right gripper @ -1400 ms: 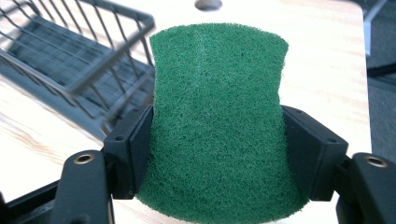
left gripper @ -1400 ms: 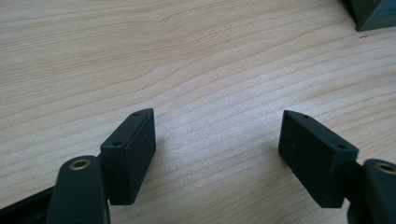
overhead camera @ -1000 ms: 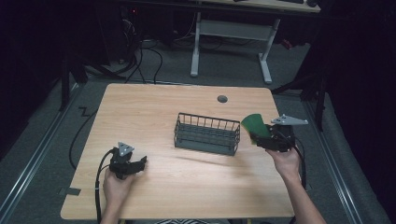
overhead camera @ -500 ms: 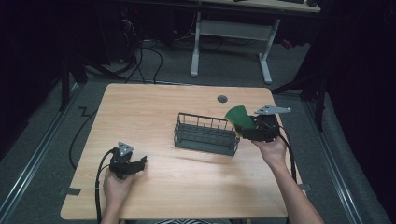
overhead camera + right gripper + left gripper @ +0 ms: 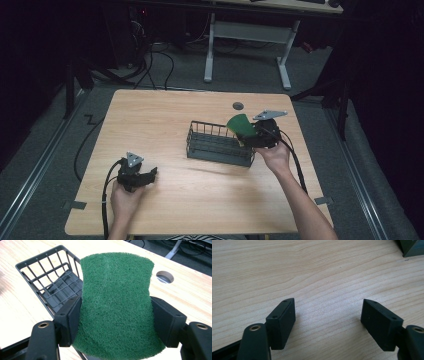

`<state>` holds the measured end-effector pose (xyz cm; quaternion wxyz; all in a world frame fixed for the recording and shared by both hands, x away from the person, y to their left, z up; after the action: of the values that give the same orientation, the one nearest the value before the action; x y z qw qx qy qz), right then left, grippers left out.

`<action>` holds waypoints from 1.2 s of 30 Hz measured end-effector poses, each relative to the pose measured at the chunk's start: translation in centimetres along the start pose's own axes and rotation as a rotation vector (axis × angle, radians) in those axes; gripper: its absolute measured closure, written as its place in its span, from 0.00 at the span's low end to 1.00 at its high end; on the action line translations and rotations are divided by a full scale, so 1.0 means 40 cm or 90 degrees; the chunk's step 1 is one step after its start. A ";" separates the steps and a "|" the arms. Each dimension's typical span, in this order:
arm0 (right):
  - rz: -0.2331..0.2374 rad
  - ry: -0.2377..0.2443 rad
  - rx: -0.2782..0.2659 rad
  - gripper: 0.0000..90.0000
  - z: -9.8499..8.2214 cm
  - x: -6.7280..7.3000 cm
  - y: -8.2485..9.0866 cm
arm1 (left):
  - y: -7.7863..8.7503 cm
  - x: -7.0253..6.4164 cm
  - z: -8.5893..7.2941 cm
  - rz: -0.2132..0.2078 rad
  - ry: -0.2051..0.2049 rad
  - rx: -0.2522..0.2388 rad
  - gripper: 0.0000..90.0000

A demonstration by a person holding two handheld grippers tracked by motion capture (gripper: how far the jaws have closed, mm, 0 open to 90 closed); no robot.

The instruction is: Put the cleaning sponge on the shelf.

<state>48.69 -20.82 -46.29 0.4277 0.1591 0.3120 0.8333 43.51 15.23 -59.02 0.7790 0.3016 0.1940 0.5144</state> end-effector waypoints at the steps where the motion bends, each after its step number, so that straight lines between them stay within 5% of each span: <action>1: -0.001 0.007 0.001 0.33 -0.001 0.002 -0.005 | 0.000 0.000 0.000 0.000 0.000 0.000 0.31; 5: -0.008 0.036 0.019 0.33 -0.012 0.007 -0.026 | 0.000 -0.001 0.000 0.002 0.001 0.000 0.31; 31: 0.000 0.033 0.072 0.32 -0.048 0.014 -0.073 | -0.002 -0.001 0.002 0.000 0.000 0.000 0.31; 36: -0.005 0.058 0.084 0.32 -0.045 0.015 -0.071 | -0.002 -0.001 0.002 -0.001 -0.001 0.001 0.31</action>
<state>49.13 -19.79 -49.53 0.4049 0.1476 0.3857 0.8158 43.59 15.16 -59.02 0.7794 0.3024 0.1937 0.5134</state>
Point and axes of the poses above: each handheld gripper's, and its own axes: y roughly backward along the jaws, z roughly out of its top, x roughly to its left, the point moved 8 cm from there along -y, roughly forward along the jaws, and after that the axes turned 2 degrees about z, right-handed, at the moved point
